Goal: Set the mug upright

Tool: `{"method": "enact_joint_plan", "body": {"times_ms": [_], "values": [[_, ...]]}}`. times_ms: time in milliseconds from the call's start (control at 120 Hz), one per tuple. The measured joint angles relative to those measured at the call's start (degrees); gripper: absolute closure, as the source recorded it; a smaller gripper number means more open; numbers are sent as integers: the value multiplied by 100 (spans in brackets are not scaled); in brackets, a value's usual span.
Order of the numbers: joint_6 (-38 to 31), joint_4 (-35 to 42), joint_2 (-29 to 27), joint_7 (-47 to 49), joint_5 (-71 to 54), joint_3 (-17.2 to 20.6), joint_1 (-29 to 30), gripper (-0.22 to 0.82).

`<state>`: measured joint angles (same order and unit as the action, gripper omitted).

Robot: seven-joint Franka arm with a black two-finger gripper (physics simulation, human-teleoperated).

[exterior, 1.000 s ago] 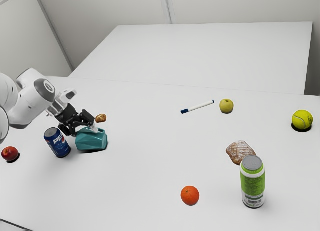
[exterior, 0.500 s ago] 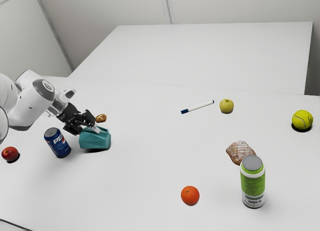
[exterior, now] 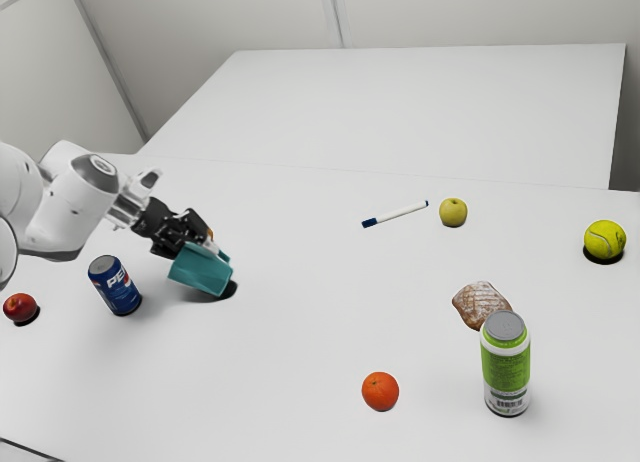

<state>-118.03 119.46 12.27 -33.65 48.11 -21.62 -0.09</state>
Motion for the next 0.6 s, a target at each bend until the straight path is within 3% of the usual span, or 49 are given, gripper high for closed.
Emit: {"method": "enact_joint_plan", "body": {"times_ms": [242, 475, 600], "values": [[-58, -16, -7, -49, 77, 112, -3, 70], [-110, -31, -161, -16, 35, 253, -51, 73], [-218, -231, -265, 96, -269, 530, -141, 74]]}}
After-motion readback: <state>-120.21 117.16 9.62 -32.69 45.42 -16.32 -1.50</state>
